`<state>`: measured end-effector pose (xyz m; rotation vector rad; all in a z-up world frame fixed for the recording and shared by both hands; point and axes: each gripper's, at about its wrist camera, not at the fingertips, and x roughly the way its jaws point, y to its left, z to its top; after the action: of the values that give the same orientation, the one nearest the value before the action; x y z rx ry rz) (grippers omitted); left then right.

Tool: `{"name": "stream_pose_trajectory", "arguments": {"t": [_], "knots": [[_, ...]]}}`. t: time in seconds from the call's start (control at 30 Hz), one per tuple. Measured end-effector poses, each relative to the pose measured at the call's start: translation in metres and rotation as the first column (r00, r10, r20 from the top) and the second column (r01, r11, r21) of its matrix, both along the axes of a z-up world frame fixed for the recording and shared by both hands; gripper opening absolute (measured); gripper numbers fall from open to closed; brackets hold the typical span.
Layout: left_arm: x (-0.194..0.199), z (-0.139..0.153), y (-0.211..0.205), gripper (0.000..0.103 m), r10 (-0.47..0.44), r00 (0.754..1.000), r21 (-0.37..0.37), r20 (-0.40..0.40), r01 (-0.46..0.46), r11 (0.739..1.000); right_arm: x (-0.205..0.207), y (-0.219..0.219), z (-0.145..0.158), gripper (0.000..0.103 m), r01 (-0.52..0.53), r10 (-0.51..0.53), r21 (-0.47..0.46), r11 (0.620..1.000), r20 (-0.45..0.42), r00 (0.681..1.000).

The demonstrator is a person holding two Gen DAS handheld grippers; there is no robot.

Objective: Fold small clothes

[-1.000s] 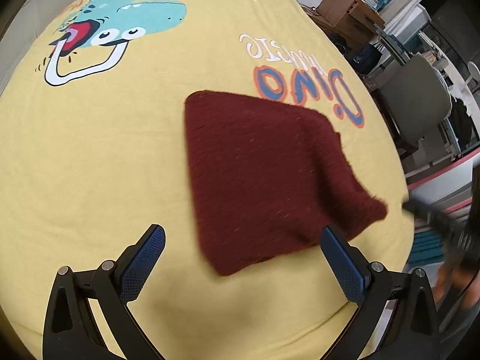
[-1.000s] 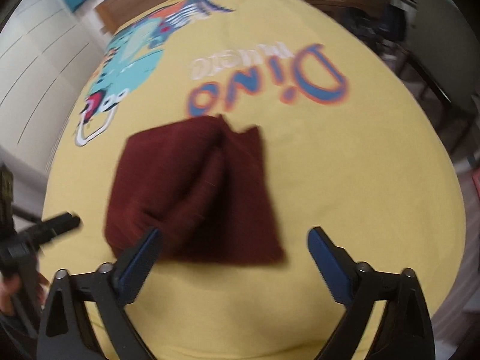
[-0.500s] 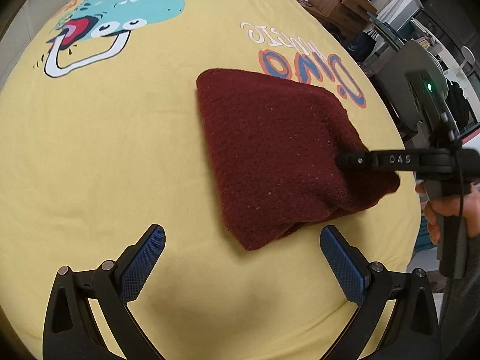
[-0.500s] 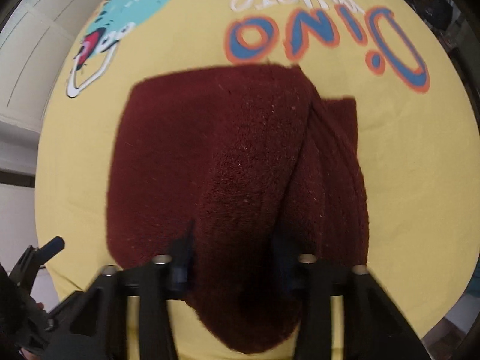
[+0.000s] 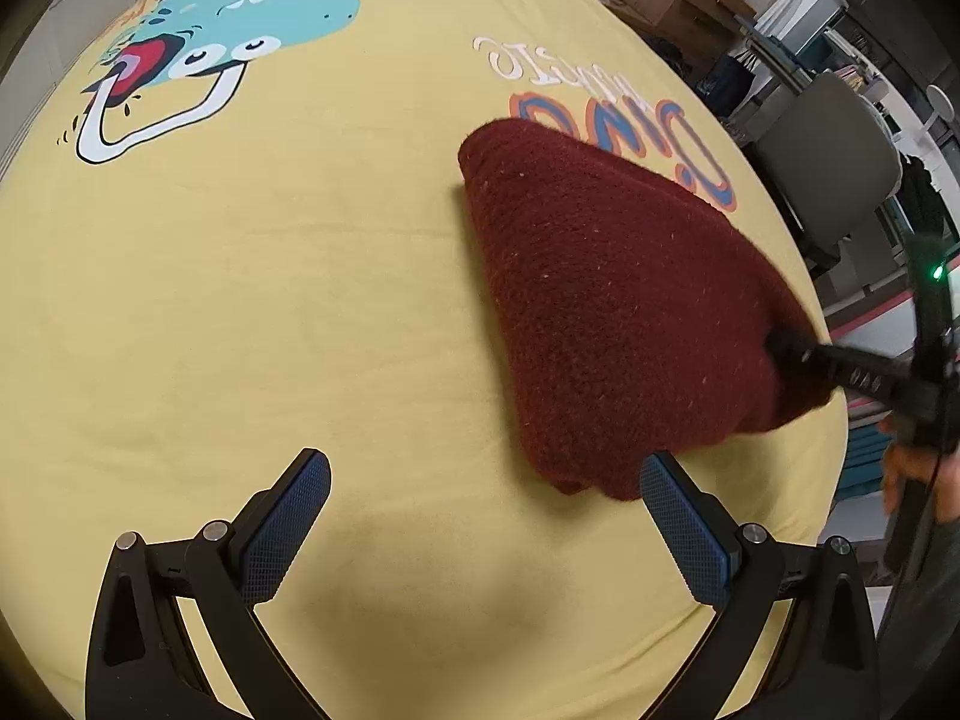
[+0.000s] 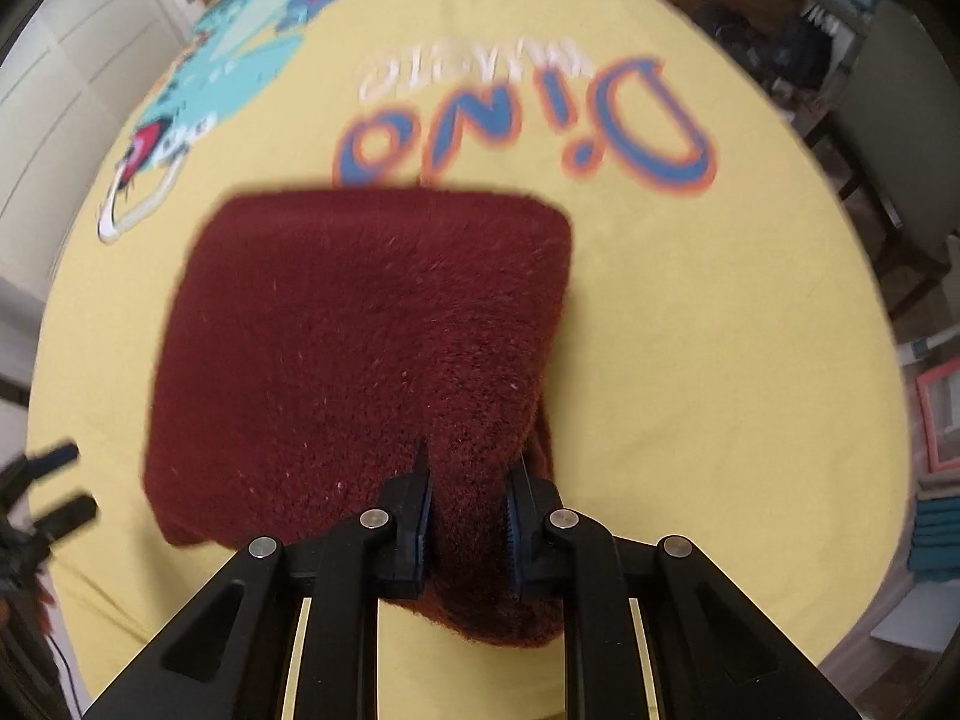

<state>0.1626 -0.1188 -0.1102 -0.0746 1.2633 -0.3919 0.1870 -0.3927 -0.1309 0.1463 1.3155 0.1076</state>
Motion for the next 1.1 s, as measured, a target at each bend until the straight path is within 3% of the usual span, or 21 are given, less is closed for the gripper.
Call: {"name": "stream_pose_trajectory", "arguments": {"t": [0.07, 0.13, 0.2, 0.33, 0.67, 0.77, 0.8, 0.83, 0.93, 1.1], "knots": [[0.001, -0.004, -0.002, 0.102, 0.004, 1.000, 0.009, -0.008, -0.003, 1.000, -0.004, -0.002, -0.016, 0.029, 0.020, -0.020, 0.017, 1.000, -0.025, 0.999], [0.002, -0.006, -0.003, 0.102, 0.011, 1.000, 0.021, -0.012, -0.011, 1.000, -0.006, -0.003, -0.025, 0.053, 0.023, -0.023, -0.011, 1.000, -0.043, 0.999], [0.005, -0.008, -0.004, 0.102, 0.021, 1.000, 0.041, -0.014, -0.020, 0.999, -0.007, -0.003, -0.028, 0.064, 0.008, -0.010, -0.051, 0.999, -0.044, 0.999], [0.009, -0.010, -0.007, 0.102, 0.028, 1.000, 0.060, -0.011, -0.027, 0.998, -0.007, -0.011, -0.028, 0.075, 0.024, -0.026, -0.040, 0.999, -0.050, 0.998], [0.023, 0.000, -0.026, 0.102, 0.002, 0.999, 0.114, 0.033, -0.006, 0.993, -0.008, -0.020, 0.014, 0.083, 0.015, -0.012, -0.048, 0.999, 0.052, 0.999], [0.038, 0.007, -0.034, 0.102, 0.017, 0.999, 0.104, 0.050, -0.022, 0.994, 0.000, -0.021, 0.028, 0.091, 0.010, -0.006, -0.034, 0.999, 0.090, 0.996], [0.045, 0.008, -0.038, 0.102, 0.022, 0.999, 0.103, 0.049, -0.026, 0.994, 0.004, -0.019, 0.029, 0.098, 0.004, -0.002, -0.031, 1.000, 0.088, 0.996], [0.050, 0.007, -0.042, 0.102, 0.023, 0.999, 0.103, 0.046, -0.028, 0.994, 0.009, -0.017, 0.027, 0.103, -0.007, 0.009, -0.030, 1.000, 0.079, 0.997], [0.067, -0.002, -0.054, 0.102, 0.033, 0.999, 0.114, 0.025, -0.036, 0.993, 0.020, -0.009, 0.015, 0.103, -0.032, 0.033, -0.002, 0.999, 0.049, 0.998], [0.079, -0.041, -0.067, 0.102, 0.038, 0.998, 0.152, -0.051, -0.030, 0.988, 0.028, 0.005, -0.013, 0.103, -0.033, 0.033, 0.012, 0.999, 0.004, 0.999]]}}
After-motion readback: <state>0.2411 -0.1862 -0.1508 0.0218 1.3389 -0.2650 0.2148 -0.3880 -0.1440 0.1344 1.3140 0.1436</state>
